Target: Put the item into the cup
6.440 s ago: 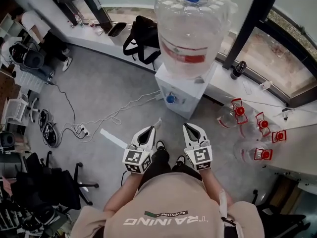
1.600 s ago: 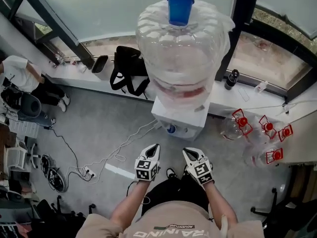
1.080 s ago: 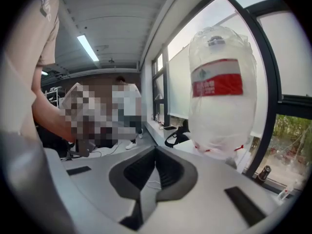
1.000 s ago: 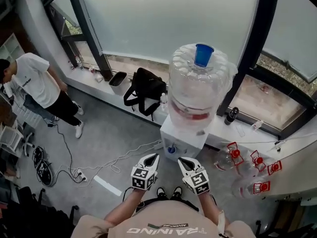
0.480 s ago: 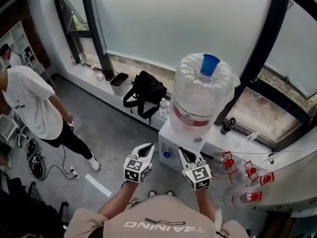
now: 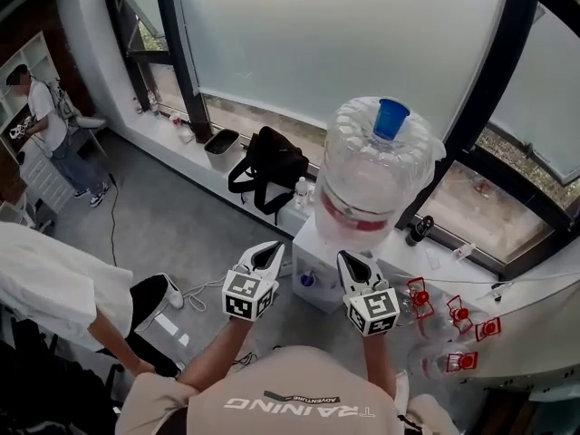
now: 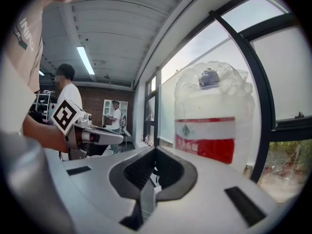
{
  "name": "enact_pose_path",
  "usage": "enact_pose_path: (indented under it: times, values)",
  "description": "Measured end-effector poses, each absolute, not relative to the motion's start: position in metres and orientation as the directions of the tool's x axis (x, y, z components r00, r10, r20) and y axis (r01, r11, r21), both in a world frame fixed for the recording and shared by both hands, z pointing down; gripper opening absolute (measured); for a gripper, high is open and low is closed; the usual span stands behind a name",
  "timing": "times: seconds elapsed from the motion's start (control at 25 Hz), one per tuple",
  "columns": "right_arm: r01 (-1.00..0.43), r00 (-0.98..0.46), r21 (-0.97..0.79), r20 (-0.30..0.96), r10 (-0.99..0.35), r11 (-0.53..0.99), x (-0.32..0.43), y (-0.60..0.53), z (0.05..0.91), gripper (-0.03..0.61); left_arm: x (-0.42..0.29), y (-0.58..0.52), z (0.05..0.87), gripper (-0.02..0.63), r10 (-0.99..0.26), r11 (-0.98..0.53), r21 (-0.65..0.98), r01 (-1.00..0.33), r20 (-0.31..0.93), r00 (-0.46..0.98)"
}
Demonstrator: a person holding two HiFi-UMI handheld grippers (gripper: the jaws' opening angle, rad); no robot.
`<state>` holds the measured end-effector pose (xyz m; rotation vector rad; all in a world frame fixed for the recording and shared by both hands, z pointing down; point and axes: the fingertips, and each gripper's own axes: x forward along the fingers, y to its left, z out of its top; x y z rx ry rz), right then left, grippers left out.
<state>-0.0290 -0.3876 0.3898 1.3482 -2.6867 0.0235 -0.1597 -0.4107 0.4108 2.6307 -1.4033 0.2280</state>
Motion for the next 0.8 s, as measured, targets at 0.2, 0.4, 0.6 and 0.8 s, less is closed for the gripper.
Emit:
enact_pose_path:
  times: [0.2, 0.4, 0.6, 0.8]
  values:
    - [-0.793, -0.598, 0.068, 0.101, -0.795, 0.605, -0.030, -0.390, 0.376, 0.011, -0.161, -0.411, 0.408, 0.008, -0.811, -0.549, 0.062, -0.833, 0.199, 0.549]
    - [-0.786, -0.608, 0.071, 0.096, -0.788, 0.615, -0.035, -0.386, 0.371, 0.011, -0.166, -0.406, 0.404, 0.008, -0.814, -0.544, 0.064, -0.837, 0.199, 0.545]
    - [-0.783, -0.611, 0.080, 0.093, -0.786, 0.617, -0.038, -0.383, 0.370, 0.011, -0.167, -0.404, 0.398, 0.008, -0.821, -0.541, 0.055, -0.839, 0.182, 0.541]
    - [-0.789, -0.602, 0.089, 0.080, -0.794, 0.607, -0.035, -0.380, 0.363, 0.011, -0.166, -0.404, 0.394, 0.008, -0.821, -0.544, 0.050, -0.837, 0.175, 0.544]
